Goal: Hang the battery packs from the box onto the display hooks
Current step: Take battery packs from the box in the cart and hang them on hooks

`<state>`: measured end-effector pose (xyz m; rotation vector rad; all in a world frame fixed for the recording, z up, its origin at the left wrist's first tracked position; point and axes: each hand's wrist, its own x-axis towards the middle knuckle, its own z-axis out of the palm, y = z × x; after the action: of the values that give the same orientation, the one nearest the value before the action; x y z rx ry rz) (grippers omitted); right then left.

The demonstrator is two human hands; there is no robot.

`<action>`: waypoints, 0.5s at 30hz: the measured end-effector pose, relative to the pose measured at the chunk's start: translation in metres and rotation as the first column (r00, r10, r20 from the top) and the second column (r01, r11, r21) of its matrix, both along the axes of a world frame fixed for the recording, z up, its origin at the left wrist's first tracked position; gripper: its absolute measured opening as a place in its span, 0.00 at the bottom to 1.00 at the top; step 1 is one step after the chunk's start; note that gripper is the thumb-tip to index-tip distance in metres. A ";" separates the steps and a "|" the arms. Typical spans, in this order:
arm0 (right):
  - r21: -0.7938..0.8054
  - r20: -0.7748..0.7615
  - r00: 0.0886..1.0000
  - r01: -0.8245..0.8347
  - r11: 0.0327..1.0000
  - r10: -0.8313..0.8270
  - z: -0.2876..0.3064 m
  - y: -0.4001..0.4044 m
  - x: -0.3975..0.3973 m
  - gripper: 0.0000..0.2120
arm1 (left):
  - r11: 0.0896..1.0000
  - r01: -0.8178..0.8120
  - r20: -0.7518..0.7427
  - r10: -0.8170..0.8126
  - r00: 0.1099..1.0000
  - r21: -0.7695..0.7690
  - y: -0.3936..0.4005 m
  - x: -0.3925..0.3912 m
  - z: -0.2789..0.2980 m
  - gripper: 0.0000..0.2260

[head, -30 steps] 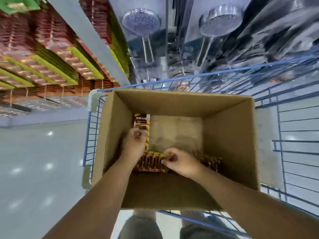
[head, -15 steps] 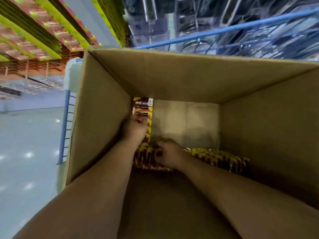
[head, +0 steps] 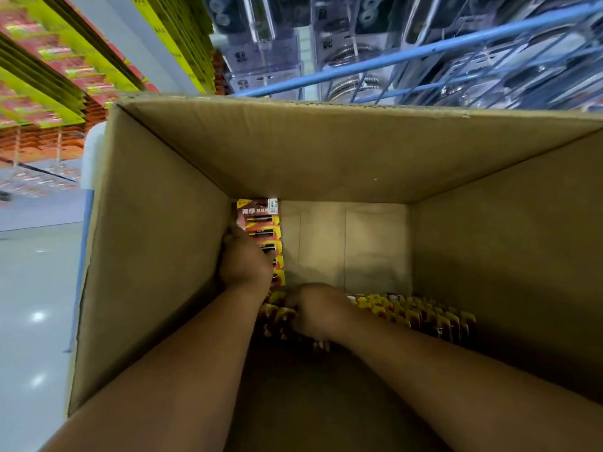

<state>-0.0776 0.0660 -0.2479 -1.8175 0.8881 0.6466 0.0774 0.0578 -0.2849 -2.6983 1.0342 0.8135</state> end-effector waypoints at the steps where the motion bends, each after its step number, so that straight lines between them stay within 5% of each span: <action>1: 0.023 -0.027 1.000 0.010 1.000 -0.009 0.004 -0.007 -0.003 0.14 | 1.000 -0.005 -0.006 0.005 1.000 0.020 -0.004 0.002 -0.002 0.44; 6: 0.166 -0.291 0.956 0.003 0.986 0.046 0.024 -0.041 -0.040 0.17 | 0.993 -0.085 -0.082 0.079 0.993 -0.077 -0.011 0.013 -0.002 0.39; 9: 0.230 -0.341 0.923 0.266 0.936 -0.178 0.032 -0.054 -0.067 0.13 | 0.994 -0.052 -0.051 0.048 0.998 -0.100 -0.007 0.010 0.007 0.36; 12: 0.384 -0.277 0.738 0.672 0.634 -0.615 0.044 -0.057 -0.076 0.12 | 0.979 -0.153 -0.248 0.116 0.962 -0.137 -0.001 0.006 0.013 0.34; 15: 0.461 -0.218 0.536 0.793 0.398 -0.816 0.058 -0.056 -0.083 0.17 | 0.966 -0.224 -0.485 0.135 0.864 -0.130 0.000 -0.001 0.033 0.29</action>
<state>-0.1604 0.0096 -0.1896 -0.7152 1.2824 0.1493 0.0769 0.0578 -0.2514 -2.8504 0.9843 1.5478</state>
